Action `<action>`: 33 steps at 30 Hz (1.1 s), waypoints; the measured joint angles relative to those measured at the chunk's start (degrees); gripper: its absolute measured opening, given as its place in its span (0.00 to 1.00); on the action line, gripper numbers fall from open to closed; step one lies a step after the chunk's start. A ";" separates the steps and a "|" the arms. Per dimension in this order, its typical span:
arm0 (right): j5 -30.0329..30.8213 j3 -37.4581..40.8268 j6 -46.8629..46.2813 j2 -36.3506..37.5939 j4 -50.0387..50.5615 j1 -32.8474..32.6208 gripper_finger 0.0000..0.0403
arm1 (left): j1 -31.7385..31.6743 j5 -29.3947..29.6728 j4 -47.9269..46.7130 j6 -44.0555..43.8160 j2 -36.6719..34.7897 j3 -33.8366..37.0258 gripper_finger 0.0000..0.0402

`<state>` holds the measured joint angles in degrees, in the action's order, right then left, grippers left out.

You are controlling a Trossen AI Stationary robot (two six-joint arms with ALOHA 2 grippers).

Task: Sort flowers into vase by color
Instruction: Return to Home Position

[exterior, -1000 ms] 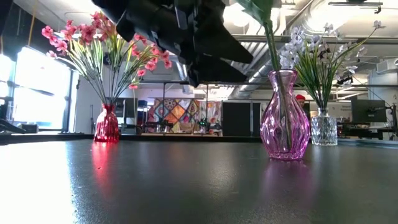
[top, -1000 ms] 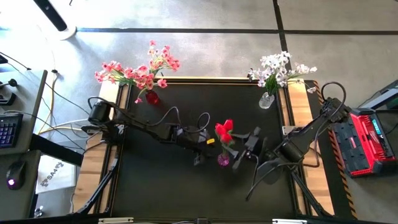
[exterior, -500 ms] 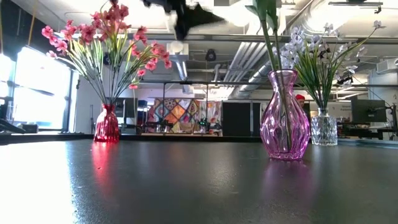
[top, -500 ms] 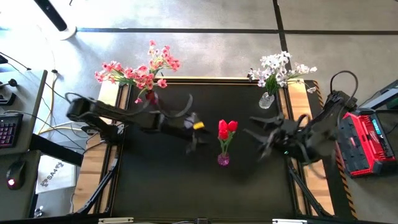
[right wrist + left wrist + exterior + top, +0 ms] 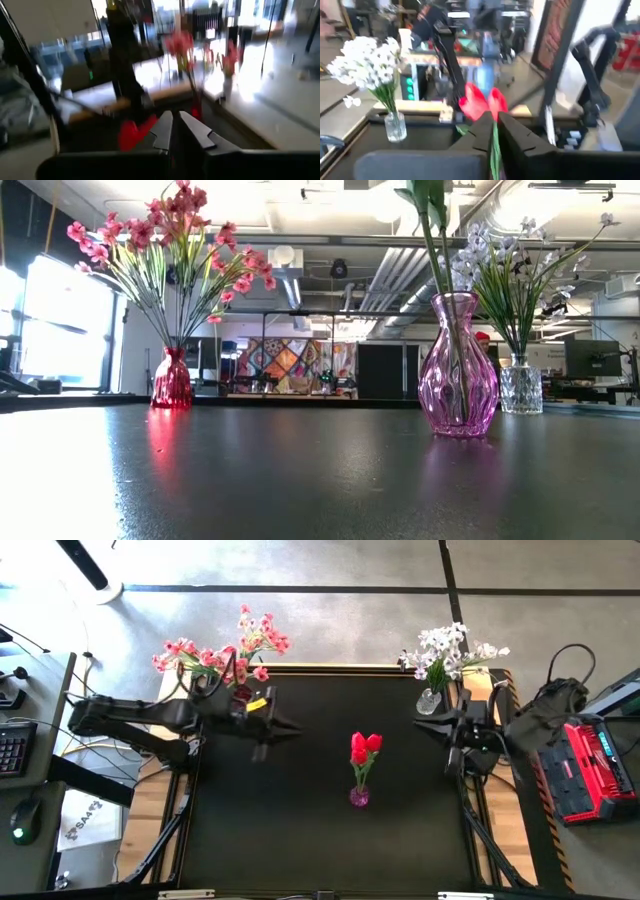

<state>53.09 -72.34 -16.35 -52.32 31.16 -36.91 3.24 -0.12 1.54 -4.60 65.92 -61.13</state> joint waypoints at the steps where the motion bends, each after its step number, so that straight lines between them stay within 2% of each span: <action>1: -1.41 0.00 -3.18 0.64 4.45 0.62 0.03 | -0.06 -0.58 -1.98 0.61 -1.01 0.01 0.03; 4: -3.58 0.02 -12.68 1.10 15.84 1.33 0.01 | -0.39 -1.86 -5.54 1.06 -4.50 0.48 0.03; 7: -4.17 0.09 -17.35 0.52 19.88 1.25 0.01 | -0.16 -2.15 -5.83 3.19 -8.11 3.67 0.00; 11: -4.02 0.09 -14.70 0.36 17.79 0.79 0.00 | -0.07 -2.39 -1.06 0.88 -13.36 13.40 0.00; 15: -4.04 0.09 -8.02 -0.74 10.47 -0.66 0.00 | 0.05 -3.34 5.89 -2.11 -18.92 23.14 0.00; 19: -4.05 0.09 -3.42 -2.83 7.19 -1.57 0.00 | 1.04 -4.51 7.68 -0.25 -22.83 27.61 0.00; 24: -3.46 0.28 -5.77 -5.14 9.57 -0.18 0.00 | 1.36 -5.38 7.28 -1.54 -23.77 30.52 0.00; 28: -3.67 7.66 -7.15 -4.30 4.31 2.23 0.00 | 1.36 -5.36 8.24 -5.63 -22.92 32.67 0.00; 33: -11.08 24.27 -4.93 -0.37 -18.18 4.99 0.00 | 1.36 -5.12 10.88 -7.02 -22.32 34.39 0.00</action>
<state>42.01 -48.06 -21.28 -52.70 12.98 -31.92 4.60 -5.24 12.42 -11.61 43.61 -26.74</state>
